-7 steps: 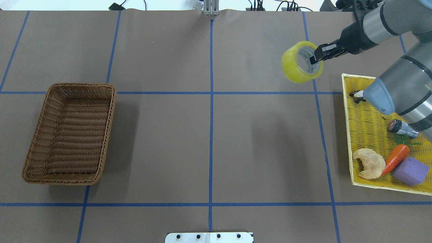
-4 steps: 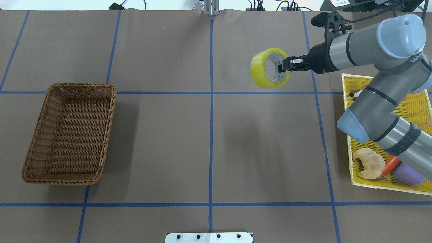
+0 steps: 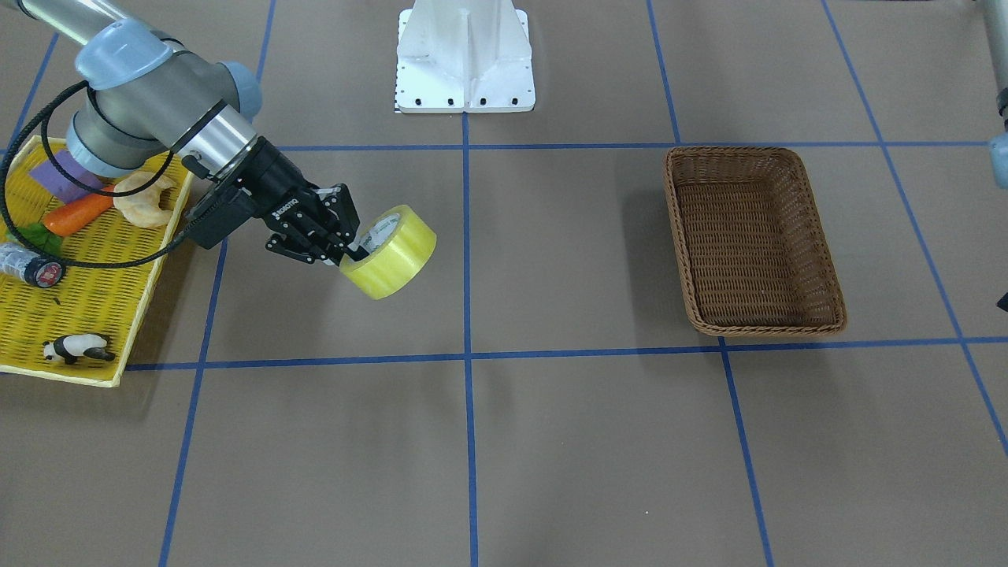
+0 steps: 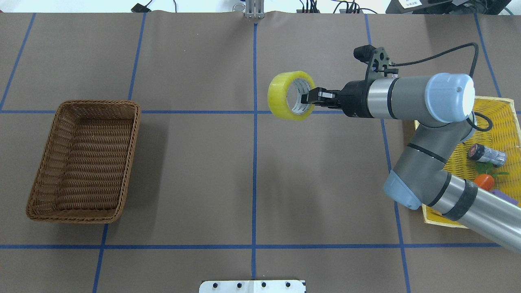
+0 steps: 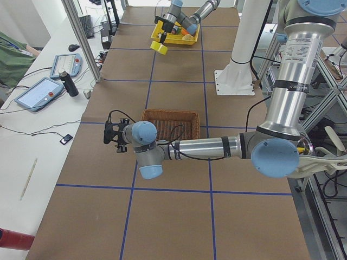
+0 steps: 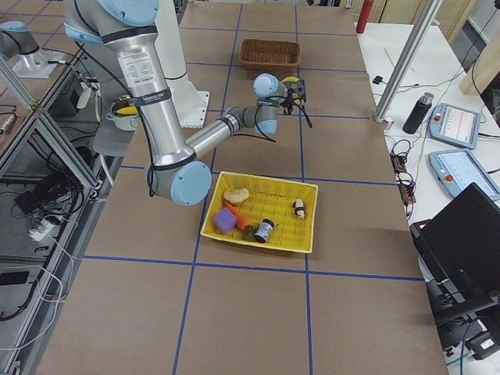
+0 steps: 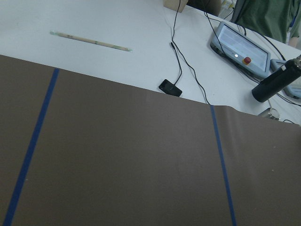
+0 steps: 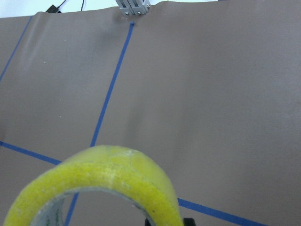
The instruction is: Move tape to another basket
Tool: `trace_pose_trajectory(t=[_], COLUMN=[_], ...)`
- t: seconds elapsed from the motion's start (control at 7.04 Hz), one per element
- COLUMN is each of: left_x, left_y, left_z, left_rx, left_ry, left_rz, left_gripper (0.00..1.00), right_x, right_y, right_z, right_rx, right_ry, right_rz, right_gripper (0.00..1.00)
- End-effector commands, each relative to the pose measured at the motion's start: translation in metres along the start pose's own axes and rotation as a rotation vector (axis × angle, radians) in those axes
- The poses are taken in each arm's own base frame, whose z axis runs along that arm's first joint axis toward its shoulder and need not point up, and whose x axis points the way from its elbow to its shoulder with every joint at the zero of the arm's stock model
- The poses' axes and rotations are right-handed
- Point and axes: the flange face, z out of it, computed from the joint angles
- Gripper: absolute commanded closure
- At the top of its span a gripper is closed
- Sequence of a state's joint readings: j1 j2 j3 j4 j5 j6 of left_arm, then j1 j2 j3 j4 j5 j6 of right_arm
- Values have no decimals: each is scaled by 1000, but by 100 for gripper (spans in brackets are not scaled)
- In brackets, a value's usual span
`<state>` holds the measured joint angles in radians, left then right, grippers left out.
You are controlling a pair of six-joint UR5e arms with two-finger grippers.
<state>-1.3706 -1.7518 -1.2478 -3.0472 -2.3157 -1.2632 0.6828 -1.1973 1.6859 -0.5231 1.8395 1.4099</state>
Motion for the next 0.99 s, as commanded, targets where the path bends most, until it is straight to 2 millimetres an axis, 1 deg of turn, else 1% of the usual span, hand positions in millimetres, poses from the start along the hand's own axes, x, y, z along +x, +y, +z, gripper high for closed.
trace_pose_trajectory(t=[0.0, 0.14, 0.28, 0.43, 0.57, 0.71, 0.85], left_x=[67, 117, 158, 188, 215, 254, 283], left_y=[29, 32, 31, 46, 62, 78, 95], left_z=[35, 50, 55, 73, 92, 111, 117], left_rx=[-89, -146, -188, -253, -314, -376, -430], left_ry=[181, 272, 321, 345, 366, 399, 427], left_rz=[-221, -340, -414, -459, -476, -479, -508], left_gripper=[2, 2, 2, 2, 2, 2, 2], right_x=[-22, -33, -47, -60, -68, -75, -86], right_y=[42, 49, 54, 56, 57, 57, 56], right_z=[10, 8, 9, 10, 10, 9, 9], right_rx=[-3, -15, -28, -36, -40, -42, -42], right_ry=[-118, -168, -207, -232, -247, -261, -281], right_rz=[60, 77, 94, 99, 96, 95, 93], right_gripper=[100, 100, 100, 100, 100, 100, 100])
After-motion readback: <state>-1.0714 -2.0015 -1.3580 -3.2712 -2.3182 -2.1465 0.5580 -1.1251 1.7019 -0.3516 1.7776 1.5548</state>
